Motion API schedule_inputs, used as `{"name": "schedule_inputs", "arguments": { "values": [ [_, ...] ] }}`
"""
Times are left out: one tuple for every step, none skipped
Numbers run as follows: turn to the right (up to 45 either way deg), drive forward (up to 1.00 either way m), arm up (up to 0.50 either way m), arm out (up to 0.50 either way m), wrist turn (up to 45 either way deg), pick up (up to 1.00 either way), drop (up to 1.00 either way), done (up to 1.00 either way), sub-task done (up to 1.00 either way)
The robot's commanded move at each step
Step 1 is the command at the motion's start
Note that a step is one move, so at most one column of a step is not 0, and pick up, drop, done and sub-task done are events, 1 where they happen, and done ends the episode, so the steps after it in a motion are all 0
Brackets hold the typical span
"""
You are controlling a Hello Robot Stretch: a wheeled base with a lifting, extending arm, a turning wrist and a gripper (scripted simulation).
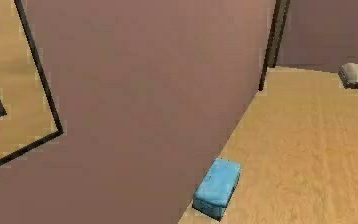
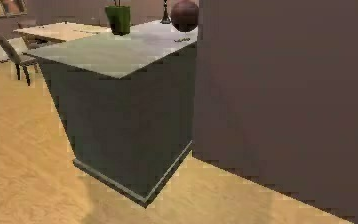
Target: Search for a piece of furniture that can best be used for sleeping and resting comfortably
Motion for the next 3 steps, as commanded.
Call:
{"name": "schedule_inputs", "arguments": {
  "values": [
    [45.0,0.00,0.00,0.00,0.0,0.00,0.00,0.00,0.00],
    [3.0,0.00,0.00,0.00,0.0,0.00,0.00,0.00,0.00],
    [0.0,0.90,0.00,0.00,0.0,0.00,0.00,0.00,0.00]
  ]
}}
